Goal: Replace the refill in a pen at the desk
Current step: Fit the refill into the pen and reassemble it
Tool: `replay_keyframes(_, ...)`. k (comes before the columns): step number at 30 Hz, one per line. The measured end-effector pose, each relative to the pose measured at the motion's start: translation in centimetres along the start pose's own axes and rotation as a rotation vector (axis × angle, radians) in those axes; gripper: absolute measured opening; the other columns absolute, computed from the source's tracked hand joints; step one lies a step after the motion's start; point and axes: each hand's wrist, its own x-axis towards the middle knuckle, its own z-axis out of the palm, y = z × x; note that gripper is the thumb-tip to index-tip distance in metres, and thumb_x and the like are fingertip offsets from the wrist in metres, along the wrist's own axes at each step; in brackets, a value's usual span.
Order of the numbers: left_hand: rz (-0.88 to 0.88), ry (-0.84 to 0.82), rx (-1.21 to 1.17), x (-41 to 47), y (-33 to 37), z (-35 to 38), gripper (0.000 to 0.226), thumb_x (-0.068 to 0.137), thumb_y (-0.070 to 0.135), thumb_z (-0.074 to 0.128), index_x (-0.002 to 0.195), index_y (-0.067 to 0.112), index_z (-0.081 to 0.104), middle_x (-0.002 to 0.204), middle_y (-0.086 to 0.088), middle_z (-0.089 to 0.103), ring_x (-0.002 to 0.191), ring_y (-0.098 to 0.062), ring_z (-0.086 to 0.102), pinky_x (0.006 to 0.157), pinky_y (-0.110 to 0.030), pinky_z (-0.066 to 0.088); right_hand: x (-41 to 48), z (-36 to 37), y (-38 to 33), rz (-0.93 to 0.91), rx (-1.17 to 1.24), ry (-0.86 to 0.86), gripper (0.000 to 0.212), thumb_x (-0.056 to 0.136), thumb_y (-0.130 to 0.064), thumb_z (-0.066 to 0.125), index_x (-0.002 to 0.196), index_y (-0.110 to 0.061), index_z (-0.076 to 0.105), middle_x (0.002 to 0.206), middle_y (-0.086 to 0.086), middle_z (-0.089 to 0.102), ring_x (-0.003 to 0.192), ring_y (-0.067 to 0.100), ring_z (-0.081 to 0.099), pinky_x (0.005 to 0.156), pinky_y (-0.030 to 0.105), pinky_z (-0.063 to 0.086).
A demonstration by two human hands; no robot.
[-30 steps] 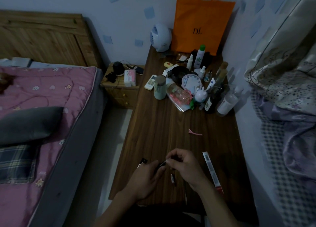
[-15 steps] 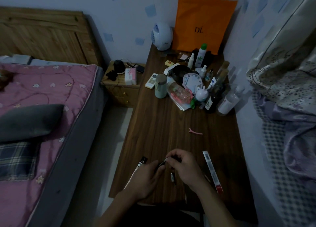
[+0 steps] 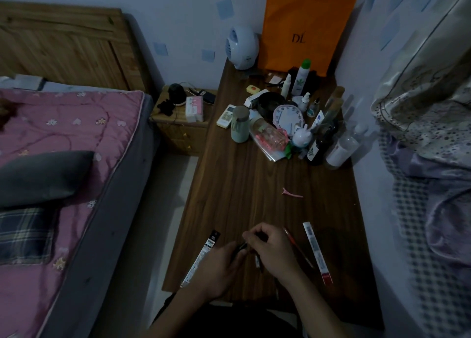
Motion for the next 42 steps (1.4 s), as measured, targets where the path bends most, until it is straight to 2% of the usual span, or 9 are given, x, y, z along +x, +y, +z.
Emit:
replay_keyframes(4,-0.069,-0.014,-0.091,0.1,-0.5,0.7,0.019,0.100,0.035,0.047,0.085,0.031,0.059,0.067,0.018,0.054,0.064,0.012,0.054,0.058,-0.009,0.036,0.5,-0.4,1.3,0.194,0.078,0.046,0.016,0.088,-0.047,0.065,0.090,-0.032,0.070,0.077,-0.014,0.071,0.067,0.000,0.068,0.055,0.014,0.049)
replay_keyframes(7,-0.143,0.046,-0.181,0.0,-1.5,1.1,0.022,0.100,0.032,0.048,0.107,0.026,0.068,0.088,0.016,0.066,0.072,0.022,0.055,0.064,-0.001,0.039,1.6,-0.9,4.2,0.302,-0.159,0.046,0.008,0.089,-0.042,0.065,0.089,-0.034,0.067,0.084,-0.011,0.069,0.077,0.002,0.065,0.063,0.021,0.047)
replay_keyframes(11,-0.218,0.069,-0.148,0.2,-3.4,1.8,0.031,0.101,0.032,0.048,0.125,0.022,0.064,0.105,0.006,0.072,0.084,0.006,0.058,0.064,0.002,0.037,2.3,-0.3,7.9,0.354,-0.435,-0.044,0.016,0.086,-0.037,0.069,0.099,-0.027,0.069,0.084,-0.012,0.069,0.077,0.000,0.063,0.062,0.019,0.047)
replay_keyframes(14,-0.247,0.038,-0.112,0.4,-4.6,2.3,0.027,0.100,0.033,0.048,0.117,0.022,0.068,0.092,0.001,0.075,0.075,0.006,0.058,0.059,0.000,0.038,2.7,0.3,9.5,0.378,-0.548,-0.033,0.021,0.083,-0.038,0.070,0.098,-0.022,0.071,0.092,-0.003,0.074,0.086,0.014,0.069,0.073,0.026,0.054)
replay_keyframes(19,-0.301,0.004,-0.030,0.7,-5.4,2.9,0.037,0.098,0.041,0.049,0.061,0.038,0.049,0.051,0.012,0.051,0.058,0.016,0.057,0.048,-0.011,0.038,3.0,1.2,10.7,0.342,-0.728,-0.062,0.027,0.085,-0.037,0.070,0.106,-0.020,0.069,0.105,0.001,0.074,0.098,0.022,0.070,0.083,0.034,0.057)
replay_keyframes(26,-0.353,-0.039,-0.006,1.0,-5.5,3.4,0.048,0.096,0.047,0.049,0.053,0.027,0.046,0.047,0.008,0.048,0.044,0.008,0.052,0.047,-0.010,0.039,3.4,2.4,10.6,0.293,-0.840,-0.068,0.025,0.087,-0.032,0.065,0.108,-0.019,0.068,0.106,0.005,0.074,0.100,0.028,0.070,0.083,0.036,0.058)
replay_keyframes(31,-0.342,-0.009,-0.042,1.1,-4.9,3.0,0.052,0.095,0.043,0.054,0.048,0.023,0.044,0.041,0.007,0.043,0.042,0.007,0.051,0.045,-0.012,0.037,4.0,1.5,8.2,0.382,-0.364,-0.014,0.010,0.084,-0.022,0.064,0.092,-0.025,0.070,0.094,-0.001,0.073,0.082,0.014,0.069,0.076,0.028,0.055)
replay_keyframes(35,-0.317,0.022,-0.064,1.2,-4.2,2.2,0.049,0.094,0.042,0.056,0.050,0.022,0.048,0.043,0.007,0.043,0.038,0.002,0.046,0.043,-0.015,0.031,2.8,0.5,3.8,0.242,0.086,0.051,0.015,0.082,-0.017,0.072,0.086,-0.030,0.073,0.084,-0.003,0.076,0.072,0.007,0.072,0.058,0.017,0.051)
replay_keyframes(42,-0.241,0.077,-0.308,1.3,-1.2,0.5,0.039,0.095,0.034,0.057,0.079,0.001,0.070,0.067,-0.013,0.068,0.061,-0.008,0.053,0.063,-0.039,0.047,1.2,-0.2,-0.4,0.029,0.251,0.092,0.017,0.077,-0.018,0.076,0.090,-0.029,0.075,0.092,-0.001,0.075,0.092,0.017,0.071,0.078,0.034,0.057)
